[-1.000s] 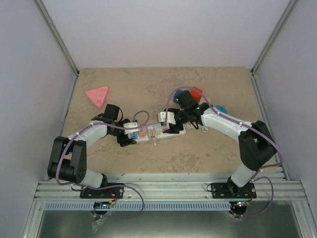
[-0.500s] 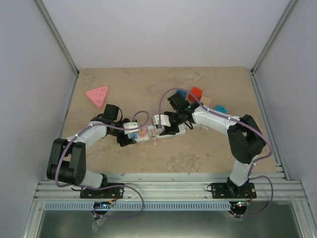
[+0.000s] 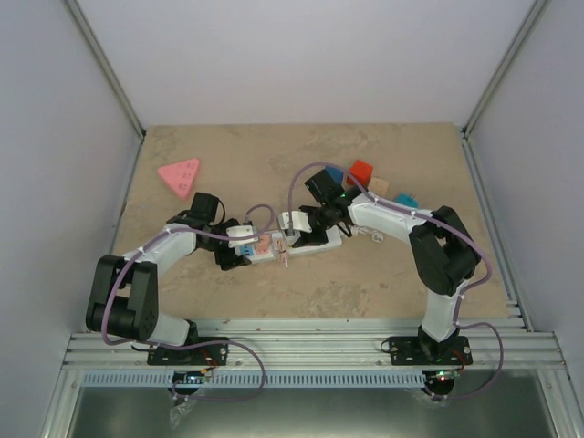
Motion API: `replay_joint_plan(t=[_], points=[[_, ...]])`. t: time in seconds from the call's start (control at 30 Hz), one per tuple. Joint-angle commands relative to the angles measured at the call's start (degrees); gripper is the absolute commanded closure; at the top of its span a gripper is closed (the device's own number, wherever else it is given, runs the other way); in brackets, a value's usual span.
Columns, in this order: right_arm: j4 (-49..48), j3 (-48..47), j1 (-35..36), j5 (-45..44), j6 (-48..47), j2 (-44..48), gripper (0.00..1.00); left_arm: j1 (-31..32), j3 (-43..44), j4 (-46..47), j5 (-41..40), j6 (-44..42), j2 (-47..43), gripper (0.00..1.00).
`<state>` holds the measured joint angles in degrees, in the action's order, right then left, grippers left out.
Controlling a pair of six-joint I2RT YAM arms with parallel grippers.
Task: Pull the plug off the socket
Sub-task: Remove the plug from the socket.
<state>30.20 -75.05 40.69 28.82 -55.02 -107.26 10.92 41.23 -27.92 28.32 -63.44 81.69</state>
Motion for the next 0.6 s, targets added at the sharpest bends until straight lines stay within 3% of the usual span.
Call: replay_joint_plan(t=[0.0, 0.2, 0.57], points=[[0.60, -0.74, 0.50, -0.84, 0.18, -0.37, 0.51, -0.37, 0.30, 2.08, 5.26, -1.43, -1.77, 1.00], [-0.31, 0.70, 0.45, -0.21, 0.49, 0.38, 0.52, -0.37, 0.17, 2.16, 5.17, -1.42, -1.70, 1.00], [-0.93, 1.65, 1.16, -0.01, 0.63, 1.19, 0.82, -0.37, -0.01, 2.27, 5.21, -1.41, -2.06, 1.00]])
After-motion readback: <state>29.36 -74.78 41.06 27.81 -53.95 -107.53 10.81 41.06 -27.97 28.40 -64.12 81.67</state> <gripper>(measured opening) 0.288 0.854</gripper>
